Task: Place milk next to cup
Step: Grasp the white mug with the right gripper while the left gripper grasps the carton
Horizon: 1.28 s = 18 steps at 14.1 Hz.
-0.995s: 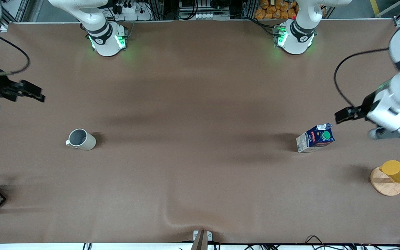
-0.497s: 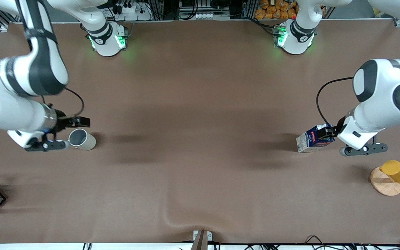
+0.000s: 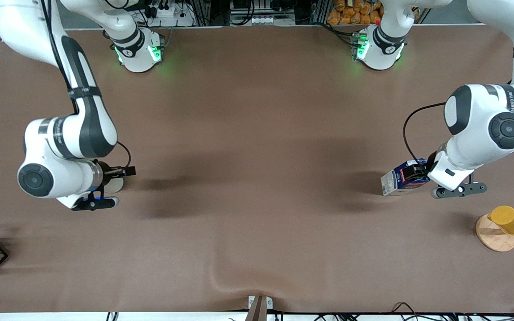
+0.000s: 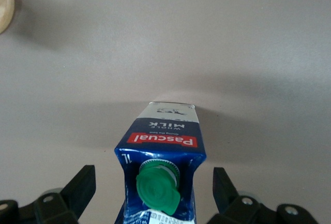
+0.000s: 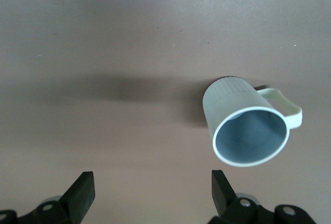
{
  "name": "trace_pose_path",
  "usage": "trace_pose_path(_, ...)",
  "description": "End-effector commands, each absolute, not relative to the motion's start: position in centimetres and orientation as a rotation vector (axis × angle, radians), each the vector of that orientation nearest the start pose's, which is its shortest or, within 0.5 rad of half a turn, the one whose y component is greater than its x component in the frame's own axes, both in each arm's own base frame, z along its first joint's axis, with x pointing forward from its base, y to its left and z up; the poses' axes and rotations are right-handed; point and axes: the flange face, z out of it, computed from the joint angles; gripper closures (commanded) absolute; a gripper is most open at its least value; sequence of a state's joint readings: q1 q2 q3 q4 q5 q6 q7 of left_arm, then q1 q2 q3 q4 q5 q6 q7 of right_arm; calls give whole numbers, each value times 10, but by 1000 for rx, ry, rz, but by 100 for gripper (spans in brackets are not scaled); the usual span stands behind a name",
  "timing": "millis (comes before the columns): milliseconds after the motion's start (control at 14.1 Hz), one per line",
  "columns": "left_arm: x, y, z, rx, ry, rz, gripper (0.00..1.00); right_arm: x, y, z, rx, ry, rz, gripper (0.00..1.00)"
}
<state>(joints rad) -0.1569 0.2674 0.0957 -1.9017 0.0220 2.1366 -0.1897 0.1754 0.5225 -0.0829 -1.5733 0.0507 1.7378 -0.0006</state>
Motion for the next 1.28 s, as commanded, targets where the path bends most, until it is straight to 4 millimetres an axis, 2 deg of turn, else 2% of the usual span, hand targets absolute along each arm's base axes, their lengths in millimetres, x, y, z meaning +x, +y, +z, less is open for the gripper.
trace_pose_path(0, 600, -40, 359, -3079, -146, 18, 0, 653, 49, 294, -3086, -193, 553, 0)
trace_pose_path(142, 597, -44, 354, -3078, -134, 34, 0, 656, 27, 270, -3063, -239, 568, 0)
trace_pose_path(355, 598, -47, 349, -3077, -126, 46, 2, 639, 19, 243, -3023, -293, 667, 0)
trace_pose_path(568, 601, -48, 346, -3081, -135, 49, 21, 638, 16, 234, -3019, -291, 673, 0)
trace_pose_path(639, 602, -49, 347, -3082, -133, 44, 26, 642, 9, 232, -3027, -273, 630, 97)
trace_pose_path(710, 603, -48, 349, -3082, -135, 37, 32, 645, 7, 232, -3031, -262, 596, 100)
trace_pose_path(852, 610, -47, 358, -3091, -165, -9, 45, 643, 6, 229, -3028, -262, 609, 100)
trace_pose_path(995, 613, -49, 358, -3092, -167, -14, 67, 644, 7, 230, -3029, -264, 607, 100)
trace_pose_path(1208, 613, -54, 363, -3088, -255, -28, 80, 648, 9, 239, -3033, -274, 577, 100)
